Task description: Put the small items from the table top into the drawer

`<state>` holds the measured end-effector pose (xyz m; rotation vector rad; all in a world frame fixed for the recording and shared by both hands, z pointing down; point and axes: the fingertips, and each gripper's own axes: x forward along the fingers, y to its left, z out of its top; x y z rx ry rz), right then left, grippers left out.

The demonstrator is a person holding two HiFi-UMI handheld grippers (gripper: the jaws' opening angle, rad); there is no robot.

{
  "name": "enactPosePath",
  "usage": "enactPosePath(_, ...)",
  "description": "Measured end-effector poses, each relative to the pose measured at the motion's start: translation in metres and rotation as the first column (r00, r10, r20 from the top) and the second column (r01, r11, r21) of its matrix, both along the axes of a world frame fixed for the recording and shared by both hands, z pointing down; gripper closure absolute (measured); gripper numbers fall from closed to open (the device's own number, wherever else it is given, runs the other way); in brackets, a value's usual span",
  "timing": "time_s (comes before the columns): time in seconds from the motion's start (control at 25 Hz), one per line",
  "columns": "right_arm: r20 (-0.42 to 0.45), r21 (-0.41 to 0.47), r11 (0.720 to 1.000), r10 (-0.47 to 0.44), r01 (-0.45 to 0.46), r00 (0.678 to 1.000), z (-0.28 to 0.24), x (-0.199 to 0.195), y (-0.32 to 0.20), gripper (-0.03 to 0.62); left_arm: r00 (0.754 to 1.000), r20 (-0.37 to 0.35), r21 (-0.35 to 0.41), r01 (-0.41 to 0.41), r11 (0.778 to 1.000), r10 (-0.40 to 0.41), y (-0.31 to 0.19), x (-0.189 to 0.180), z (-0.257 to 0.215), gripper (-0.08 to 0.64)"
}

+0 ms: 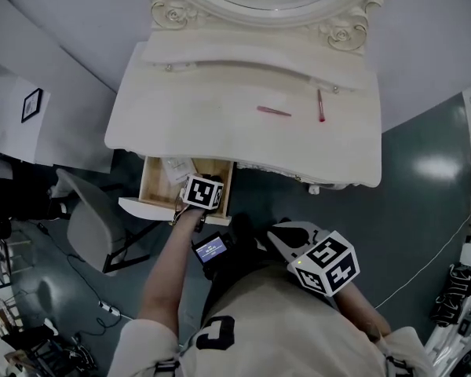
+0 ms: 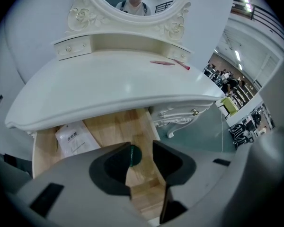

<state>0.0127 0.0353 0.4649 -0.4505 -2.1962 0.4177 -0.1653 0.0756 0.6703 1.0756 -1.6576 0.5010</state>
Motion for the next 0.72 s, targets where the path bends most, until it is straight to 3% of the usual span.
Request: enactPosePath(0.72,0.104,0.000,0.996,-0.084,0.084,0.991,-0.018,0.019,-0.049,0.565,0.993,0.080,0.010,0.087,0.996,-0.088,-0.020,0.027,-0.042,0.371)
